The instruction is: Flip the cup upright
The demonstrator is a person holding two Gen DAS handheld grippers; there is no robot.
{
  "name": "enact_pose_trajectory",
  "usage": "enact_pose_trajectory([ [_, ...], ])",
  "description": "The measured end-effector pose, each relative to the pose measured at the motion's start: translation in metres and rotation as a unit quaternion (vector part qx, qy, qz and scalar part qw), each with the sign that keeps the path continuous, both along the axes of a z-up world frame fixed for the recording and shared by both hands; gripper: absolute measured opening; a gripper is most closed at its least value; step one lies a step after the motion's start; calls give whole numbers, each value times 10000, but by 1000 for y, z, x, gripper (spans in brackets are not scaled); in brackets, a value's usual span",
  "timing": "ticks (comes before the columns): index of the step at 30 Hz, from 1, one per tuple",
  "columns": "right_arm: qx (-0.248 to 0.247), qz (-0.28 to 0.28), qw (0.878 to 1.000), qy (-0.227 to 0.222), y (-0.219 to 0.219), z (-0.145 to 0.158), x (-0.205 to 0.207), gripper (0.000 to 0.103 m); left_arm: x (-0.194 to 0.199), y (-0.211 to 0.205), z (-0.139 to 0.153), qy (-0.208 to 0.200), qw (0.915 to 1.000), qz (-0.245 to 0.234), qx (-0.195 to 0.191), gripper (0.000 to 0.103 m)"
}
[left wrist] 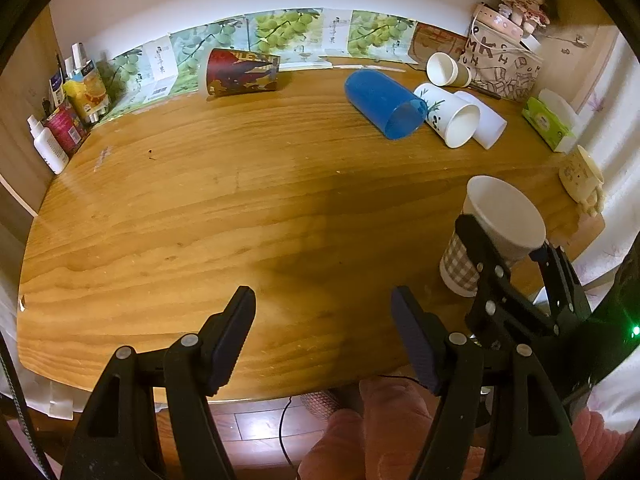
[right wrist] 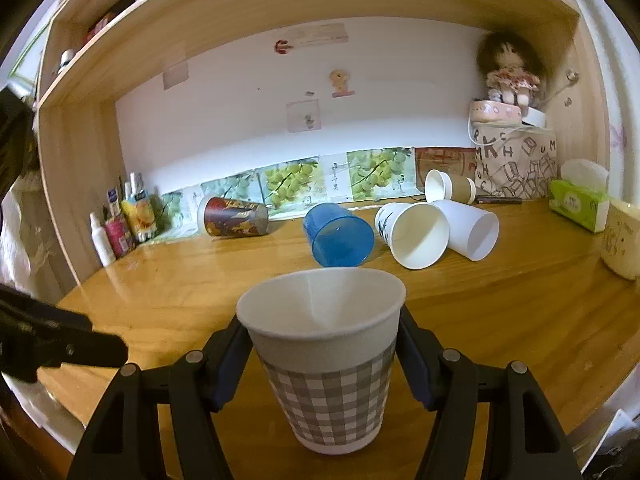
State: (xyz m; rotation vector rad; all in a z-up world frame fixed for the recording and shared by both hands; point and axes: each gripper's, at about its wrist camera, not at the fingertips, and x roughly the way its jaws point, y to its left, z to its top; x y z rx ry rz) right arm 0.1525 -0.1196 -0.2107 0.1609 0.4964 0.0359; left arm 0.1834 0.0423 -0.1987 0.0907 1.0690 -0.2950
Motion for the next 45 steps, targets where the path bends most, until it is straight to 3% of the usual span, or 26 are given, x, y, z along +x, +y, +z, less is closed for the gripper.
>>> enact_pose_trajectory([
  [16,-182,198,9980,577,-1,-13,-10,68,-9,-2,2,-27,9999,-95,-131,74],
  [17,-226,205,9975,639,-1,-14,-11,69,-9,-1,1,-21,9998,-103,-141,74],
  [19,-296,247,9963,764,-1,-17,-12,80,-10,-1,1,-20,9999,-129,-106,74],
  [27,-387,179,9896,1377,-15,-16,-30,81,-8,-2,-8,206,9997,108,3,74],
  [34,-379,194,9697,2407,-46,8,-41,81,-16,-8,7,352,9980,521,52,74],
  [38,-131,299,9543,2969,-63,35,-40,85,-29,-18,31,476,9970,612,-88,82],
  [42,-170,328,9363,3491,-74,64,-35,85,-45,-28,62,352,9966,735,-157,84],
  [45,-193,248,9253,3779,-81,83,-33,86,-56,-35,80,230,9966,788,-118,92],
])
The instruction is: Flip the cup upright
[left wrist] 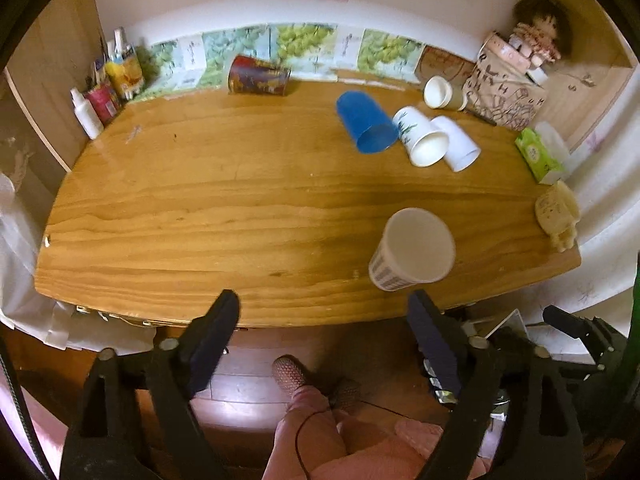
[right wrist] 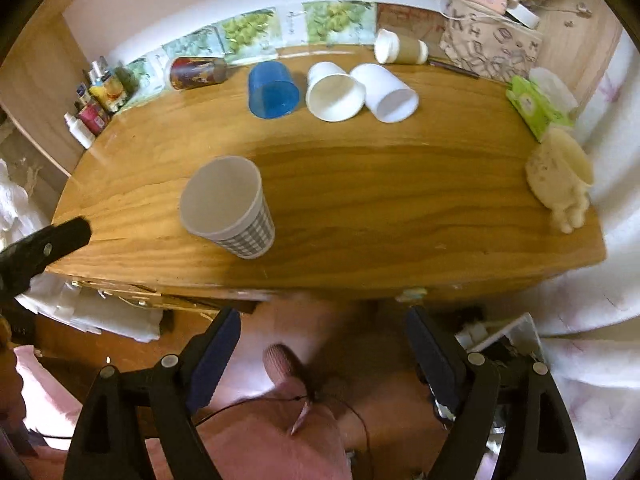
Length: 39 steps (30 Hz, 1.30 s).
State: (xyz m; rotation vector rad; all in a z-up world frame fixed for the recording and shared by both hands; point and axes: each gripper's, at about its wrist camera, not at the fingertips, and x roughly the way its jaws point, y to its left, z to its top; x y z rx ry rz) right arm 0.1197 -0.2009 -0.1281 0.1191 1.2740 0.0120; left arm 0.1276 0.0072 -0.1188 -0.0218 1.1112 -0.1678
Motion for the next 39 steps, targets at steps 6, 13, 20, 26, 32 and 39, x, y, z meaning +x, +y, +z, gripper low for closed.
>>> enact_pose_trajectory([
  [6,383,-217,9990,-44,-7,38,-9,91,-17,-4,25,-35,9994,328,37,95],
  [13,190,-43,9992,-351,-7,71,-26,103,-32,-14,45,-388,9986,299,182,101],
  [20,130,-186,9941,-1064,-17,97,-44,103,-56,-21,57,-910,9940,554,257,101],
  [26,76,-147,9870,-1599,-24,109,-55,103,-73,-28,73,-1484,9864,657,267,101],
  [32,65,-67,9836,-1802,-25,111,-58,103,-81,-35,82,-1852,9794,711,385,102],
  [39,76,179,9814,-1909,-21,111,-56,103,-86,-39,83,-1965,9762,787,475,102],
])
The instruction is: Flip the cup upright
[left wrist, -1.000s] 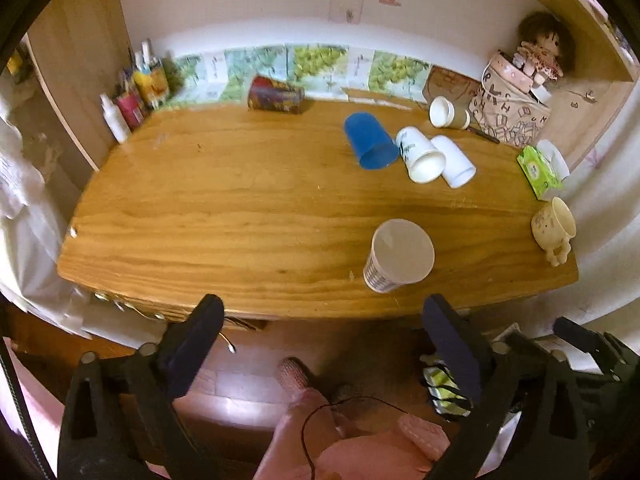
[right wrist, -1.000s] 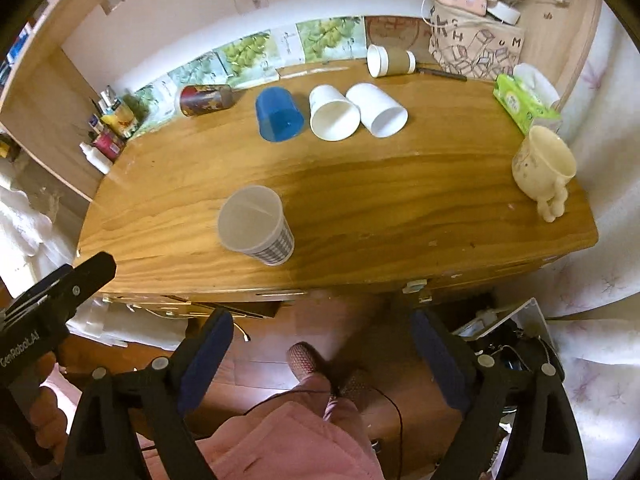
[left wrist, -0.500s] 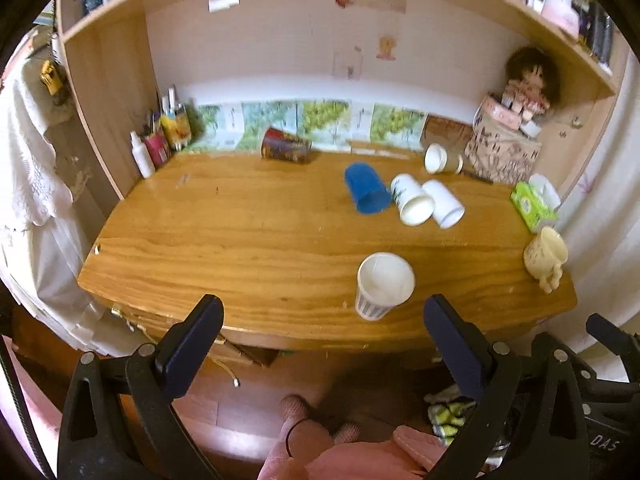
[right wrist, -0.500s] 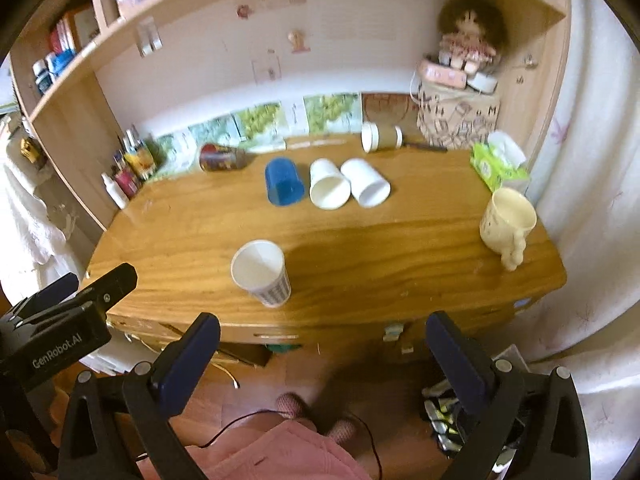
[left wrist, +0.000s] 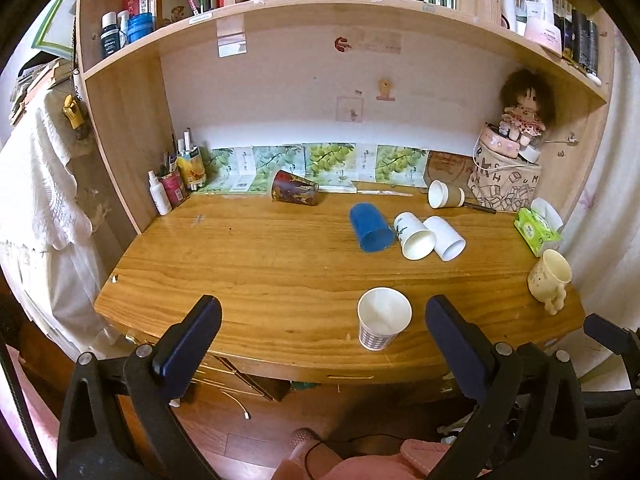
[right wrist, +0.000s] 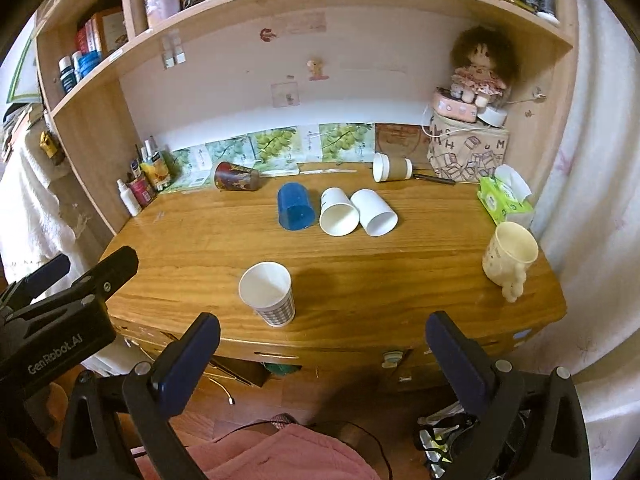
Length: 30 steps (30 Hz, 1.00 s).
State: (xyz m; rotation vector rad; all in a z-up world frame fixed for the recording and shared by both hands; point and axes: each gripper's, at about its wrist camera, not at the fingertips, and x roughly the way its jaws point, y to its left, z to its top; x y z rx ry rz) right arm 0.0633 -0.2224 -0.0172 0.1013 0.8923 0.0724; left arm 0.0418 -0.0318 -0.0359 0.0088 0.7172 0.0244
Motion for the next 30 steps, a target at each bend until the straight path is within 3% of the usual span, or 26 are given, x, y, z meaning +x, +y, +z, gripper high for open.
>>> enact_pose_trajectory([
  [11,65,217,9996,156,6,-7,-1,103,-7,-3,-2,81,9999,71,57,102],
  [30,275,297,9988,259,6,-11,2,103,-11,-13,6,-176,9990,159,383,102],
])
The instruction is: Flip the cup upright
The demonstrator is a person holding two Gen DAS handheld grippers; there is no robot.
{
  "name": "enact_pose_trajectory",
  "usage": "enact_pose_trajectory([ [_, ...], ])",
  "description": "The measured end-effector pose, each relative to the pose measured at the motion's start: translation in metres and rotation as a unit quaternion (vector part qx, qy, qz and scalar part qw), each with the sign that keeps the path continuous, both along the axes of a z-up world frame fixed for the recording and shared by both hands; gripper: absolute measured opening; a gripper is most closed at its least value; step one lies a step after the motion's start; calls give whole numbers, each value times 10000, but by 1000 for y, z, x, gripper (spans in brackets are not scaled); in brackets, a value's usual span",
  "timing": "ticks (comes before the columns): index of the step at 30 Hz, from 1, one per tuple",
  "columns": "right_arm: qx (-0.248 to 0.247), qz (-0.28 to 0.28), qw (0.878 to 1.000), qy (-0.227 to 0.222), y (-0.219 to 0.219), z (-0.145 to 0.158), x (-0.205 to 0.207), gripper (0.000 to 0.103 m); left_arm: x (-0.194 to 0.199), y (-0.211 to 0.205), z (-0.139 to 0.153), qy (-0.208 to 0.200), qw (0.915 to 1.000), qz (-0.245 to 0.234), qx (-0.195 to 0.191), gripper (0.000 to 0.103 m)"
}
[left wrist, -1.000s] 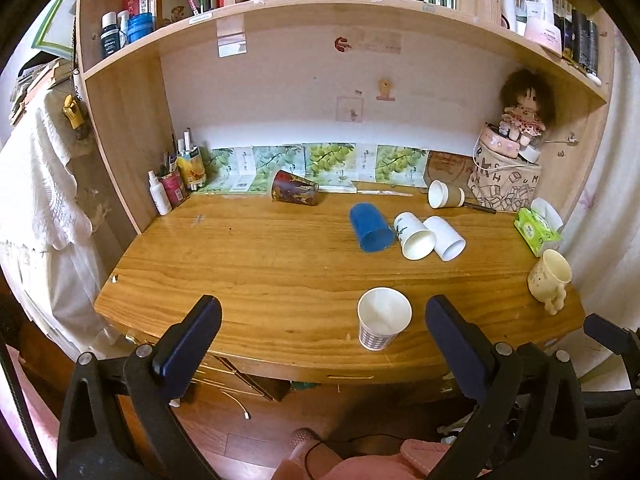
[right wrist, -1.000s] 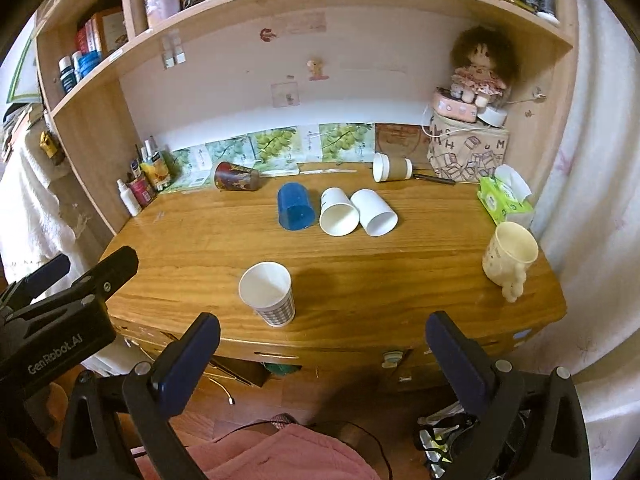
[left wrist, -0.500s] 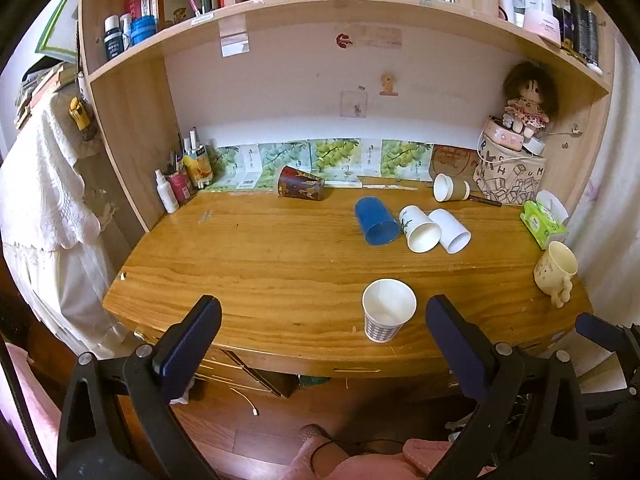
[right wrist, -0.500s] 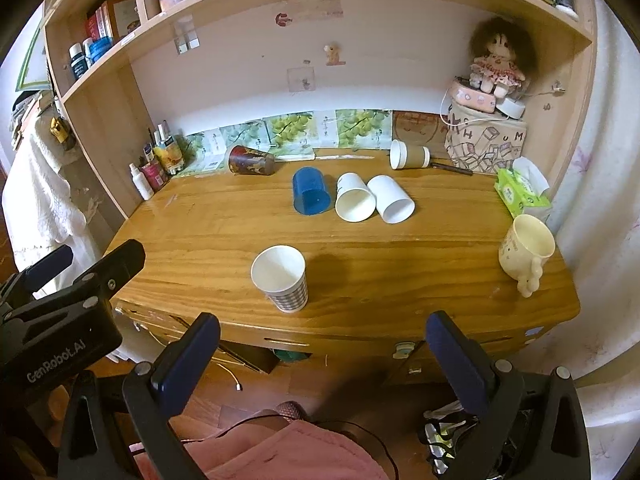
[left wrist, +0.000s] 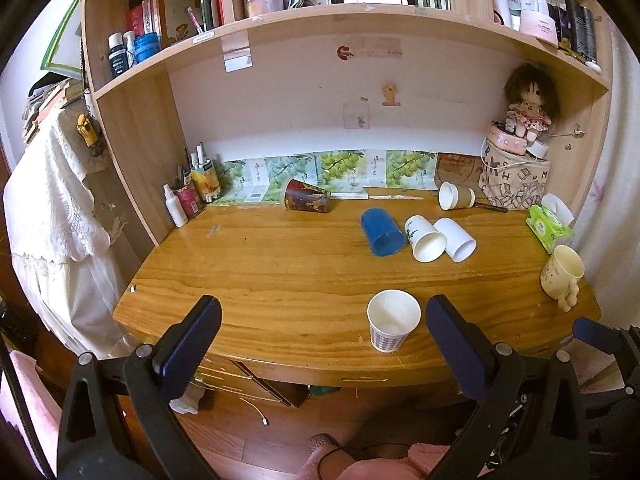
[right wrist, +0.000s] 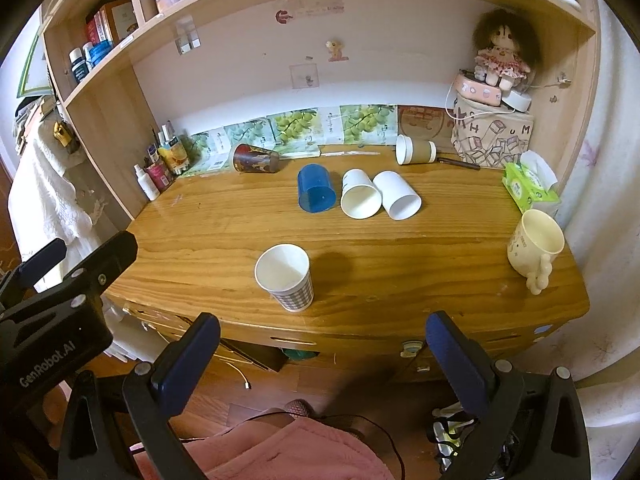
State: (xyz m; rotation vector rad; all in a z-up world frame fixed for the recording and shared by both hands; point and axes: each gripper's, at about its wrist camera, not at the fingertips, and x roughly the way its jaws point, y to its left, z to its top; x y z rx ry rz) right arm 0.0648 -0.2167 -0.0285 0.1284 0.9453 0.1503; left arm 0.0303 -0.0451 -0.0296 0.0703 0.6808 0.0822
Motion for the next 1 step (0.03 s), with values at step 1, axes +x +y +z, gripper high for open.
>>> enact_pose_trajectory([
  [1,9,8,10000,0,0,0,0,103,0,0,0,-6,10000,5,5,102],
])
